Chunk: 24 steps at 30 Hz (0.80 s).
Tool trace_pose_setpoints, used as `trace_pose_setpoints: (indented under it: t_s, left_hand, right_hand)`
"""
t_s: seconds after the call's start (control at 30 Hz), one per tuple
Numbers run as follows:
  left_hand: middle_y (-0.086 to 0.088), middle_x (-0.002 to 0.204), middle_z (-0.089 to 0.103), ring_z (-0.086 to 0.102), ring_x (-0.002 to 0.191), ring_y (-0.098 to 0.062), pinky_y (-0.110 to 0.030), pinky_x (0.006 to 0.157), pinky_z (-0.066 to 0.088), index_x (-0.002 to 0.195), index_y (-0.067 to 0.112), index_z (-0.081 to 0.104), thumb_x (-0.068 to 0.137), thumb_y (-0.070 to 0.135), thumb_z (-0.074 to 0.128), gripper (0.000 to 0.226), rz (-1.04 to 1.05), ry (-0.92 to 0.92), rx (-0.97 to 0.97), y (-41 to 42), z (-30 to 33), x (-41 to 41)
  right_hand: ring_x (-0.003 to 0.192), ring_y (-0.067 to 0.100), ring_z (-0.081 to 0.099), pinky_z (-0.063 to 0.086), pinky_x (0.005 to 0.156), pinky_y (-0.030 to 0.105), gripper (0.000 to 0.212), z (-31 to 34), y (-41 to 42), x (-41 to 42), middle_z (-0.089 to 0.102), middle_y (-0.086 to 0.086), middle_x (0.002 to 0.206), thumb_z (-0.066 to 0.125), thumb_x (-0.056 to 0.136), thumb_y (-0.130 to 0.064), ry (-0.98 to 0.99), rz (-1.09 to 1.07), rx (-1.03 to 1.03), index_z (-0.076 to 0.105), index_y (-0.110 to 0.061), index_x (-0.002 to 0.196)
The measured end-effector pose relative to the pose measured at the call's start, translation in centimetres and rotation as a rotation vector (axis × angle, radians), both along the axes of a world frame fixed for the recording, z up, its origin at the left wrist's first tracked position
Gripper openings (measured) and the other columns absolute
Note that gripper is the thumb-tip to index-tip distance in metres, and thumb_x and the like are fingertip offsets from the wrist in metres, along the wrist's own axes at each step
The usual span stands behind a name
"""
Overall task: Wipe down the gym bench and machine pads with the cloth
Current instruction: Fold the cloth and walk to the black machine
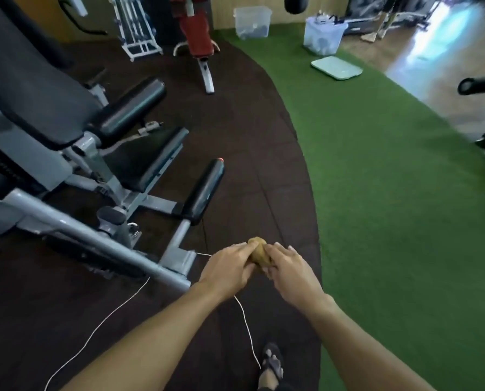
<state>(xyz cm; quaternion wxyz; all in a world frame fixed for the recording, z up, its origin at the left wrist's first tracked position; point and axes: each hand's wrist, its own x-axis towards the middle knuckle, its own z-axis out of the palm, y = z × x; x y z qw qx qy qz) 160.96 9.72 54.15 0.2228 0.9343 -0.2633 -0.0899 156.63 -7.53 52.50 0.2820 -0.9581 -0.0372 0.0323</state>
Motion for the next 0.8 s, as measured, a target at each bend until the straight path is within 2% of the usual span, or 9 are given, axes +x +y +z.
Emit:
trace_pose_setpoints:
  t_s: [0.1, 0.23, 0.43, 0.7, 0.8]
  left_hand:
    - [0.0, 0.131, 0.06, 0.057, 0.118, -0.023, -0.039, 0.091, 0.049, 0.134, 0.018, 0.053, 0.087, 0.025, 0.065, 0.049, 0.034, -0.032, -0.062, -3.6, 0.5, 4.7]
    - [-0.001, 0.142, 0.052, 0.05, 0.128, -0.021, -0.036, 0.1, 0.043, 0.142, 0.02, 0.045, 0.091, 0.03, 0.061, 0.054, 0.008, -0.024, -0.018, -7.1, 0.4, 12.2]
    - [0.0, 0.142, 0.052, 0.048, 0.13, -0.017, -0.032, 0.105, 0.04, 0.142, 0.018, 0.047, 0.092, 0.031, 0.061, 0.053, -0.02, -0.027, -0.04, -10.5, -1.3, 25.3]
    - [-0.001, 0.137, 0.057, 0.055, 0.122, -0.021, -0.038, 0.099, 0.046, 0.139, 0.02, 0.048, 0.091, 0.032, 0.062, 0.052, -0.13, -0.019, -0.047, -15.0, -0.9, 45.3]
    - [0.0, 0.132, 0.061, 0.059, 0.116, -0.024, -0.04, 0.094, 0.049, 0.134, 0.02, 0.053, 0.089, 0.029, 0.063, 0.047, -0.124, -0.03, -0.077, -16.9, -0.1, 51.4]
  right_hand:
    - [0.122, 0.031, 0.052, 0.032, 0.109, 0.038, 0.042, 0.7, -3.6, 5.3, 0.059, 0.006, 0.126, 0.058, 0.089, -0.012, 0.011, -0.011, -0.02, 0.052, -0.017, 0.13]
    - [0.131, 0.028, 0.047, 0.029, 0.111, 0.038, 0.041, 1.1, -7.0, 12.3, 0.061, 0.007, 0.128, 0.058, 0.092, -0.014, 0.004, -0.02, -0.004, 0.052, -0.018, 0.133]
    - [0.124, 0.032, 0.051, 0.032, 0.108, 0.038, 0.041, -0.2, -10.6, 25.1, 0.062, 0.006, 0.125, 0.058, 0.092, -0.015, 0.014, -0.032, -0.015, 0.052, -0.019, 0.132]
    - [0.131, 0.03, 0.047, 0.027, 0.113, 0.038, 0.052, 1.1, -14.8, 43.3, 0.062, 0.011, 0.128, 0.054, 0.085, 0.0, 0.01, -0.117, -0.017, 0.053, -0.016, 0.134]
    - [0.123, 0.037, 0.053, 0.032, 0.11, 0.042, 0.052, 1.3, -16.5, 48.9, 0.065, 0.016, 0.121, 0.053, 0.081, 0.001, -0.003, -0.157, -0.024, 0.055, -0.012, 0.131]
